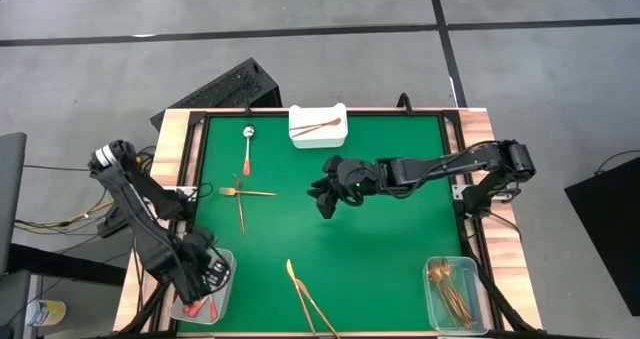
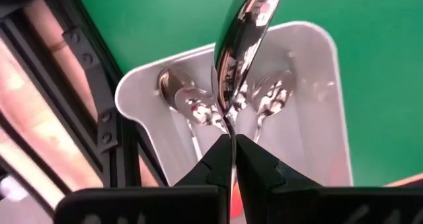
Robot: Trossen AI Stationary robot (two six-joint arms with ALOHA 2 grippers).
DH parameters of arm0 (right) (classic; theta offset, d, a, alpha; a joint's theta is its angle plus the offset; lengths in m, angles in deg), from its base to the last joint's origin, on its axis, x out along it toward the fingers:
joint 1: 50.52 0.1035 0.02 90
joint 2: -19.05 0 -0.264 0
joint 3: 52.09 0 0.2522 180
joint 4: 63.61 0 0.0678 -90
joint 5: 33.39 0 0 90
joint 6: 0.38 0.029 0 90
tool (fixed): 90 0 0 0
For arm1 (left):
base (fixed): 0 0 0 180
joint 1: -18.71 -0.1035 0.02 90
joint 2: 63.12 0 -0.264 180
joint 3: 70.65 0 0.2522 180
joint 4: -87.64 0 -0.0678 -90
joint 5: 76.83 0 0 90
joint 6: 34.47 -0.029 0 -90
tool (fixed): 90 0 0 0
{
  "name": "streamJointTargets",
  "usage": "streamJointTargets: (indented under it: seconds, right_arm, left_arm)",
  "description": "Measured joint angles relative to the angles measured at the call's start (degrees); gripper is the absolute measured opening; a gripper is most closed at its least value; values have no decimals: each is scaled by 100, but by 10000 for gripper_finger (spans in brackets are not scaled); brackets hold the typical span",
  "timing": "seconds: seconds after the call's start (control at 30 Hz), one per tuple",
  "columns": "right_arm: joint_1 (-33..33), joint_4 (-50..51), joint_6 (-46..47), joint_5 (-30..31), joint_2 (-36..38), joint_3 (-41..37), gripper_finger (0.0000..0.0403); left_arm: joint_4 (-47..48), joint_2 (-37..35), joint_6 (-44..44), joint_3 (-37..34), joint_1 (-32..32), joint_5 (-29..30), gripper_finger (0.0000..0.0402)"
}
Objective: Sort silverware by color (type)
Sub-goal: Put the orange spoon into the gray bin
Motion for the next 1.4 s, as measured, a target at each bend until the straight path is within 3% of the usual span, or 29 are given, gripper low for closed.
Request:
streamJointTargets:
  seconds: [0.17, 0.43, 0.57, 0.7, 0.9, 1.13, 1.4]
  right_arm:
    - [-27, 321, 200, -172, -2, 0, 163]
    - [220, 926, 233, 4, -2, 0, 164]
    - [332, 925, 208, 123, -4, 0, 164]
    - [426, 876, 215, 125, -4, 0, 164]
    - [564, 811, 233, 104, -4, 0, 164]
    - [570, 809, 332, -13, -4, -2, 164]
    - [413, 994, 397, -32, -4, -2, 164]
  left_arm:
    - [19, 137, 3, 0, -22, 64, 36]
    - [75, -150, -345, 0, -446, 409, 146]
    - [69, -448, -741, 0, -801, 1064, 182]
    - [61, -792, -1300, -1, -1364, 1855, 189]
    - [65, -1110, -2824, -1, -2714, 2141, 186]
    - [-214, -1067, -5289, -2, -5062, 2241, 185]
    - [-1198, -758, -7942, -4, -7235, 1710, 185]
